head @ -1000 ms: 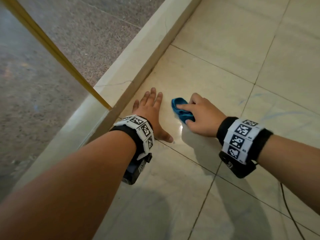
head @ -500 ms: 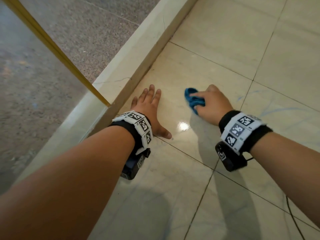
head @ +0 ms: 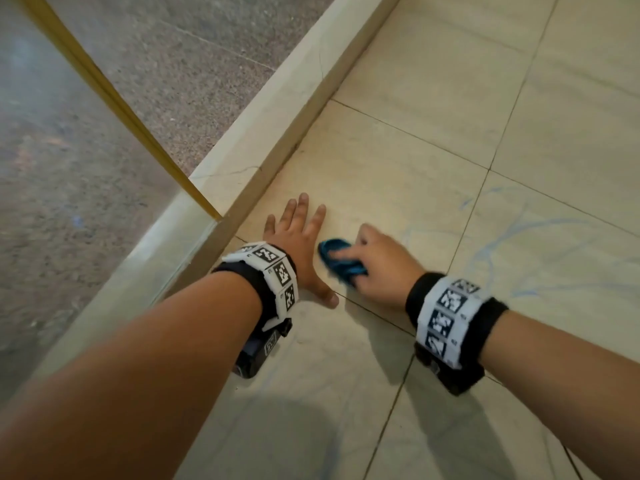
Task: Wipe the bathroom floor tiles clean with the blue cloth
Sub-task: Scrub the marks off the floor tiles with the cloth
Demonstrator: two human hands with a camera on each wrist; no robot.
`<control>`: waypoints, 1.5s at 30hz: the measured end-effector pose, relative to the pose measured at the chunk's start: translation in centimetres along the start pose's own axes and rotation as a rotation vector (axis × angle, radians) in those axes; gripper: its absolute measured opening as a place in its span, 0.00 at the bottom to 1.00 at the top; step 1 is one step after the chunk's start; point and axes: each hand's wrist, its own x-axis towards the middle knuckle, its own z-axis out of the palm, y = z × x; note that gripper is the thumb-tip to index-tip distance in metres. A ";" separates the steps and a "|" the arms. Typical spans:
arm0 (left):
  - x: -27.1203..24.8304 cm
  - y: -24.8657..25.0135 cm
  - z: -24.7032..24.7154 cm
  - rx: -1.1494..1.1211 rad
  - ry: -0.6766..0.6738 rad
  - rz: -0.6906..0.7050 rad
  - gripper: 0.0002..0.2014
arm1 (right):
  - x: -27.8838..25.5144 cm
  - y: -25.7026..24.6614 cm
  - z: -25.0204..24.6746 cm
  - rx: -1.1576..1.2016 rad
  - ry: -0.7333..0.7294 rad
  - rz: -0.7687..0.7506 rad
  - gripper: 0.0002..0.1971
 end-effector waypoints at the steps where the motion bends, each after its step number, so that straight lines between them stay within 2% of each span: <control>1: 0.0 0.1 0.4 0.011 -0.002 0.002 0.76 | -0.6 -0.5 0.5 -0.002 -0.017 -0.056 0.23; 3: -0.1 0.1 0.7 0.024 0.006 -0.002 0.75 | -0.2 -0.3 0.2 -0.001 -0.015 -0.056 0.23; 7: -0.1 0.0 0.5 0.016 -0.003 -0.002 0.76 | 1.2 1.3 -1.0 0.013 0.135 0.151 0.22; 8: -0.2 0.0 0.6 0.018 -0.003 0.000 0.75 | 0.6 1.0 -0.7 0.010 0.148 0.149 0.22; 11: -0.2 0.0 0.6 0.035 0.014 0.002 0.74 | -1.8 -1.0 1.1 -0.059 -0.008 -0.073 0.24; 13: -0.2 0.0 0.6 0.035 0.017 0.002 0.74 | -1.4 -0.4 0.4 -0.066 -0.060 -0.124 0.24; 17: -0.3 0.0 0.6 0.025 0.014 -0.002 0.75 | 0.7 3.1 -1.8 0.009 0.121 0.204 0.22; 18: -0.3 0.0 0.6 0.024 0.015 -0.002 0.75 | 0.2 2.8 -1.6 -0.003 0.118 0.190 0.22; 22: -0.2 0.0 0.6 0.035 0.019 -0.006 0.75 | -2.6 0.5 0.2 -0.036 -0.086 -0.115 0.23; 24: -0.2 0.0 0.5 0.037 0.008 -0.010 0.75 | -1.5 1.7 -0.6 -0.031 -0.057 -0.066 0.21; 27: -0.2 0.2 0.2 0.049 -0.002 -0.016 0.76 | -0.3 3.9 -1.9 0.034 0.124 0.176 0.21; 28: -0.1 0.4 0.0 0.053 0.002 -0.018 0.76 | -0.6 3.9 -1.7 0.030 0.139 0.185 0.22; 32: 0.5 1.7 -1.0 0.061 0.013 0.008 0.76 | -2.5 1.8 -0.2 -0.050 -0.011 -0.053 0.24; 34: 0.7 2.5 -1.3 0.069 -0.001 0.036 0.75 | -1.2 3.0 -1.2 -0.027 0.017 0.019 0.23; 37: 0.9 3.4 -1.4 0.073 0.009 0.053 0.75 | 0.9 5.9 -2.8 0.029 0.187 0.293 0.22; 38: 1.1 3.6 -1.5 0.074 0.015 0.055 0.74 | 1.0 6.0 -2.6 0.015 0.217 0.314 0.22; 39: 1.5 3.9 -1.7 0.074 0.015 0.057 0.74 | 0.6 5.5 -2.2 -0.005 0.219 0.295 0.22; 43: 2.9 4.6 -2.4 0.059 -0.014 0.047 0.74 | -1.3 3.8 -0.7 -0.051 0.108 0.029 0.23; 45: 3.0 4.8 -2.2 0.074 -0.018 0.032 0.75 | -0.4 5.6 -2.1 0.006 0.156 0.076 0.22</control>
